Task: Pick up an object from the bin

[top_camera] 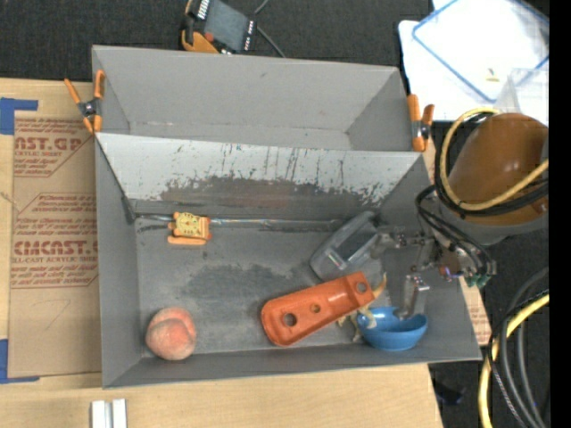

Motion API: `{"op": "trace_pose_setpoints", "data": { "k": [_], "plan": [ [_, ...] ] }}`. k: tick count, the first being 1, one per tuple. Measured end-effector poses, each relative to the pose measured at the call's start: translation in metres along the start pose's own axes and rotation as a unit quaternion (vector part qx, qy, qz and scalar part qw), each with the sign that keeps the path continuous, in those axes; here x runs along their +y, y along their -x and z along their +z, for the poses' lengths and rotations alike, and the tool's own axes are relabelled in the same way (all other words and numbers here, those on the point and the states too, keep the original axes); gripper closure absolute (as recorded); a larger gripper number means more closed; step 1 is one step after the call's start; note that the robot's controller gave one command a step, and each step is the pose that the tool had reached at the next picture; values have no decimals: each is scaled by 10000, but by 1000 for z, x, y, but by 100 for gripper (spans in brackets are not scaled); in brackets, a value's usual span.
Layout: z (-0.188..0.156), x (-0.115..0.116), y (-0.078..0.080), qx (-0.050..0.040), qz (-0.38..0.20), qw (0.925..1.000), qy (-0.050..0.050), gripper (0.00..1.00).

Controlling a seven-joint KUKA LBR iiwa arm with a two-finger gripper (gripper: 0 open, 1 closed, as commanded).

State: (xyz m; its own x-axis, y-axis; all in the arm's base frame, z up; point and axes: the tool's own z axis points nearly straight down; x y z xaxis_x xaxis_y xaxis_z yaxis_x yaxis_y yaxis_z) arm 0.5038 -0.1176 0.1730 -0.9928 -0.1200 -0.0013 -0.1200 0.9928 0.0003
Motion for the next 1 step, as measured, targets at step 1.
{"op": "trace_pose_setpoints", "data": {
  "k": [1],
  "plan": [
    [19,-23,35,-67,-161,9998,-28,0]
  ]
}}
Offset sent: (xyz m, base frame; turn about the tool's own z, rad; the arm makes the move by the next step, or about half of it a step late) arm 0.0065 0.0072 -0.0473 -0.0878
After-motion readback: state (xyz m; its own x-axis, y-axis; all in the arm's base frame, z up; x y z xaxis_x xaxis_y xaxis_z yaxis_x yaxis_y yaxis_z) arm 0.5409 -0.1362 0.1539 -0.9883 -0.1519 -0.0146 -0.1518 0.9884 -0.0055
